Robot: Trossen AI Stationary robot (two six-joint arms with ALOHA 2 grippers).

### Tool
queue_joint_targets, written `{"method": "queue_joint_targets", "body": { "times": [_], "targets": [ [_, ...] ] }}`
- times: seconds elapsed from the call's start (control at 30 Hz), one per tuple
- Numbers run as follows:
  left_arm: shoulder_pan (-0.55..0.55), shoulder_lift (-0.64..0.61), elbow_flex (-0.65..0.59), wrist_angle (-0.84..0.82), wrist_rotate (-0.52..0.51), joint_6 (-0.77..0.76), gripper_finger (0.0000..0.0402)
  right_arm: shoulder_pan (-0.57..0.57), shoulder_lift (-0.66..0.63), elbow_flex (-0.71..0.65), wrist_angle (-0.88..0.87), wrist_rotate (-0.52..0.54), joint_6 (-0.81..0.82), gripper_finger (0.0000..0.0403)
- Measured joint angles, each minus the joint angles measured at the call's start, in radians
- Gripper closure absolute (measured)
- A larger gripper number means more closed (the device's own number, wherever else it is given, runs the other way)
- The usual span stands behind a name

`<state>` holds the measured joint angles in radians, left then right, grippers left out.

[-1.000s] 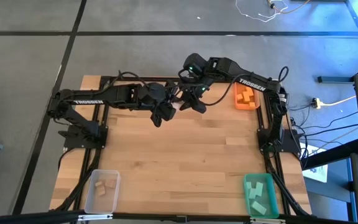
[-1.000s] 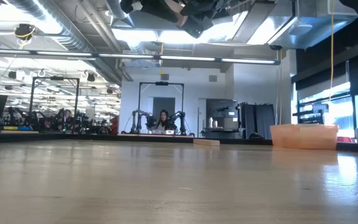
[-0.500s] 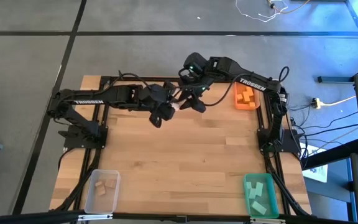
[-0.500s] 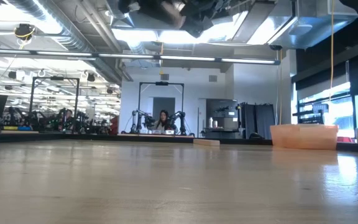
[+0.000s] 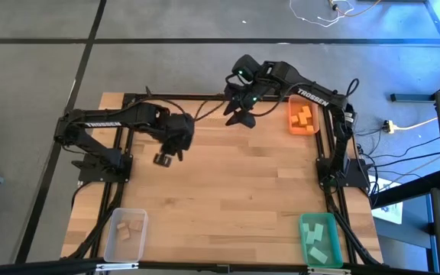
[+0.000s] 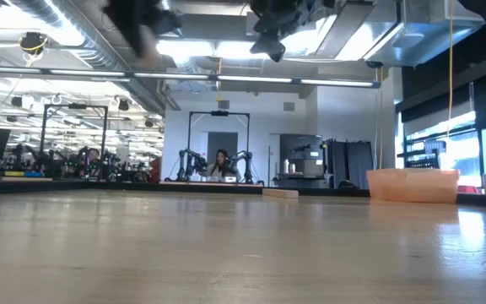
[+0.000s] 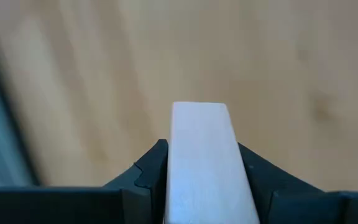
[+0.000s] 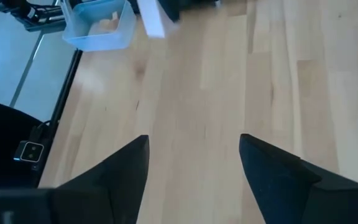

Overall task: Sort & place blocks by color
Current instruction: Put the brown block into the transparent bin

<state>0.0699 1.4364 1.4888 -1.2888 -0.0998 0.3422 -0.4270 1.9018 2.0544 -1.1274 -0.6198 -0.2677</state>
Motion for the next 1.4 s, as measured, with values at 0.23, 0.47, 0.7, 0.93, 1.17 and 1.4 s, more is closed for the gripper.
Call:
{"method": "queue_joint_targets", "body": {
  "times": [0.23, 0.47, 0.7, 0.93, 1.17, 1.4],
  "targets": [
    [-0.059, 0.001, -0.005, -0.292, 0.203, -0.323, 0.0279, -0.026, 0.0, 0.0, 0.001, -0.001, -0.054, 0.0155],
    [-0.249, -0.07, -0.146, -0.285, 0.413, -0.742, 0.0279, -0.028, 0.0, -0.001, 0.001, 0.035, -0.079, 0.0154],
    [-0.559, -0.126, -0.311, -0.171, 0.569, -1.239, 0.0279, -0.028, 0.0, -0.002, 0.0, 0.05, -0.114, 0.0154],
    [-0.812, -0.116, -0.408, 0.166, 0.561, -1.626, 0.0279, -0.028, 0.0, -0.002, 0.001, 0.051, -0.124, 0.0154],
    [-0.924, -0.114, -0.513, 0.4, 0.413, -1.857, 0.0279, -0.028, 0.001, -0.002, 0.005, 0.051, -0.125, 0.0154],
    [-0.994, -0.114, -0.63, 0.6, 0.43, -1.949, 0.0279, -0.028, 0.002, -0.003, 0.013, 0.052, -0.107, 0.0154]
  ]
}}
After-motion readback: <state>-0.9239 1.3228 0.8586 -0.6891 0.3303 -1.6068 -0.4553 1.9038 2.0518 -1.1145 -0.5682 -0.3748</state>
